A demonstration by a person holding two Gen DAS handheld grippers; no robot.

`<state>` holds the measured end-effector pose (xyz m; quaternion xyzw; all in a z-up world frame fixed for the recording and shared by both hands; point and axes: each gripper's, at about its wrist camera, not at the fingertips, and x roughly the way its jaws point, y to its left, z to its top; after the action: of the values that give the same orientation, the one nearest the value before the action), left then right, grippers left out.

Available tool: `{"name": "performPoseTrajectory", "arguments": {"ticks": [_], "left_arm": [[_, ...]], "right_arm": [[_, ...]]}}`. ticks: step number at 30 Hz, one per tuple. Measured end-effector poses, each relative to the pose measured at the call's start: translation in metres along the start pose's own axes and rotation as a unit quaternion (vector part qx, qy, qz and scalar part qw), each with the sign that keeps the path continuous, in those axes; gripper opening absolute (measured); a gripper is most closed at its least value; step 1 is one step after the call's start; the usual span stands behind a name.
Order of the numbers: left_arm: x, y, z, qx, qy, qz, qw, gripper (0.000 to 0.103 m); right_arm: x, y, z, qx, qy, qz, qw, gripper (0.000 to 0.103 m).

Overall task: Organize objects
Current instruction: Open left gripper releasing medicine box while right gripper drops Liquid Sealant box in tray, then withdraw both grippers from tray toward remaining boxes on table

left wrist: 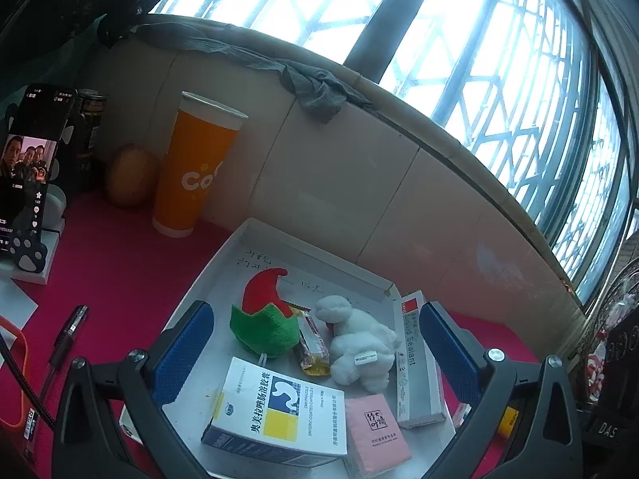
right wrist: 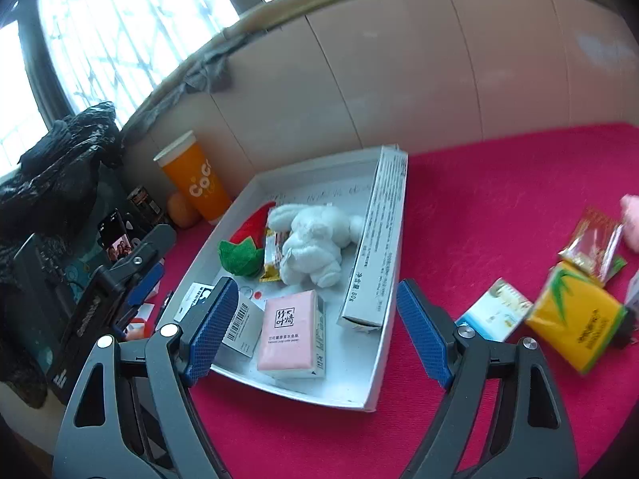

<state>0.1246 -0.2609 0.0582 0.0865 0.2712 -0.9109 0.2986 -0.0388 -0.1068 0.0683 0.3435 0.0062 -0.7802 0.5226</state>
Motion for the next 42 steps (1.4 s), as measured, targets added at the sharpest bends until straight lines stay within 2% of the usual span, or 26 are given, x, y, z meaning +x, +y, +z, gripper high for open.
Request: {"name": "performPoseTrajectory", "arguments": {"ticks": [3, 6, 11, 14, 18, 22, 27, 34, 38, 42], "left_arm": [[0.000, -0.004, -0.002, 0.011, 0.002, -0.003, 0.9999, 0.103], [0.001, -0.012, -0.006, 0.034, 0.004, -0.003, 0.9994, 0.103], [0.000, -0.023, -0.013, 0.054, 0.010, -0.019, 0.9983, 0.103], [0.000, -0.031, -0.017, 0.062, 0.021, -0.056, 0.9963, 0.103], [-0.002, -0.049, -0.028, 0.088, 0.038, -0.122, 0.9880, 0.103], [-0.006, -0.064, -0.037, 0.120, 0.046, -0.147, 0.9808, 0.103], [-0.003, -0.069, -0.042, 0.115, 0.069, -0.179, 0.9746, 0.103], [-0.009, -0.081, -0.049, 0.139, 0.073, -0.214, 0.9641, 0.103], [-0.012, -0.093, -0.054, 0.163, 0.090, -0.243, 0.9520, 0.103], [-0.013, -0.112, -0.067, 0.206, 0.119, -0.262, 0.9352, 0.103]], "right_arm": [[-0.018, 0.008, -0.003, -0.040, -0.038, -0.026, 0.998, 0.083], [-0.034, 0.009, -0.009, -0.083, -0.073, -0.074, 0.991, 0.083], [-0.054, -0.008, -0.018, -0.091, -0.093, -0.108, 0.986, 0.083], [-0.061, -0.020, -0.023, -0.091, -0.089, -0.130, 0.983, 0.083], [-0.073, -0.040, -0.028, -0.083, -0.084, -0.154, 0.981, 0.083], [-0.088, -0.064, -0.034, -0.061, -0.085, -0.182, 0.978, 0.083], [-0.103, -0.091, -0.035, -0.030, -0.088, -0.212, 0.973, 0.083], [-0.141, -0.138, -0.029, 0.021, -0.117, -0.278, 0.953, 0.083], [-0.163, -0.162, -0.036, 0.055, -0.121, -0.304, 0.943, 0.083], [-0.179, -0.186, -0.044, 0.085, -0.121, -0.320, 0.936, 0.083]]}}
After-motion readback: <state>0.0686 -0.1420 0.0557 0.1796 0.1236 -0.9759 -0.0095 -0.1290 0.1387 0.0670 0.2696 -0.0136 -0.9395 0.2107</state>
